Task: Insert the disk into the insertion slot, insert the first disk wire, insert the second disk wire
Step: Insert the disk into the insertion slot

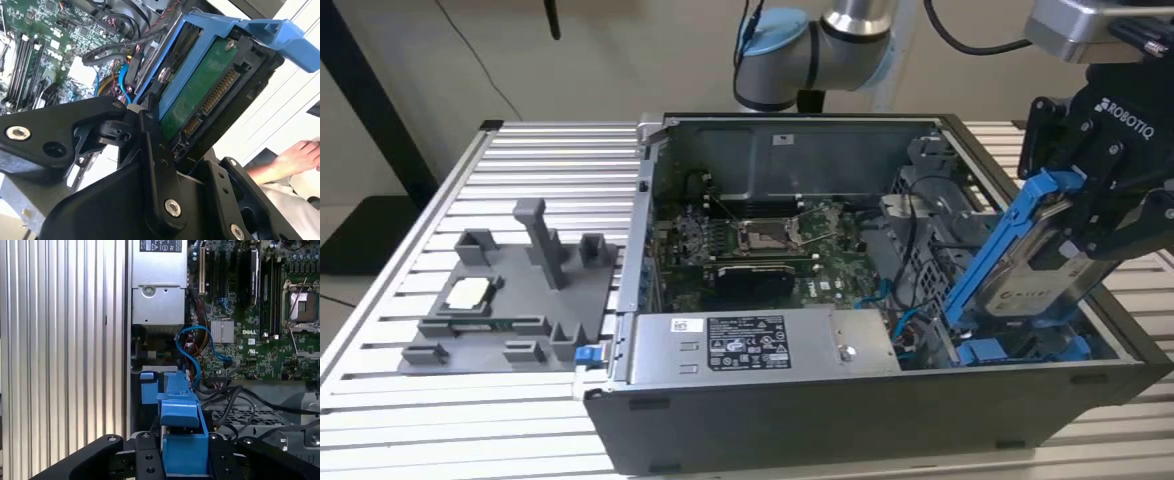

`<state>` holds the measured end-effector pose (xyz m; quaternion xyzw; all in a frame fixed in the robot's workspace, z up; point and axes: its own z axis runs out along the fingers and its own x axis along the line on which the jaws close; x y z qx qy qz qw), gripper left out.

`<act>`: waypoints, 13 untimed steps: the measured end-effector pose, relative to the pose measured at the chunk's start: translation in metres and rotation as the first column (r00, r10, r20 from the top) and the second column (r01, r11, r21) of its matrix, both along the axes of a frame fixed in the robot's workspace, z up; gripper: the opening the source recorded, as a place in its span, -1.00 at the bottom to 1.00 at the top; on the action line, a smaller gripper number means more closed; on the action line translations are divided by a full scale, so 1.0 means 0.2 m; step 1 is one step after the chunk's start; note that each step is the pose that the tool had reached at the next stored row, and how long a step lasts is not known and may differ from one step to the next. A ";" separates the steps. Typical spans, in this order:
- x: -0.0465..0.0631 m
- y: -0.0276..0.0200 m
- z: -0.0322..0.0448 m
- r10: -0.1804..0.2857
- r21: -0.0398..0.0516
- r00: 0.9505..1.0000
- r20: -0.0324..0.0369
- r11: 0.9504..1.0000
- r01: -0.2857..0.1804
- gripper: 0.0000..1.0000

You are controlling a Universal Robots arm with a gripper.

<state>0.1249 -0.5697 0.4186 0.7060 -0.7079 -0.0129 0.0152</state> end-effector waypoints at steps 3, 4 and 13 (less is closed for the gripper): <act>0.01 0.000 -0.019 0.007 0.000 1.000 0.000 1.000 -0.007 -0.35; 0.01 0.000 -0.025 0.009 0.000 1.000 0.000 1.000 -0.009 -0.35; 0.02 0.000 -0.086 0.013 0.001 1.000 -0.006 1.000 -0.013 -0.35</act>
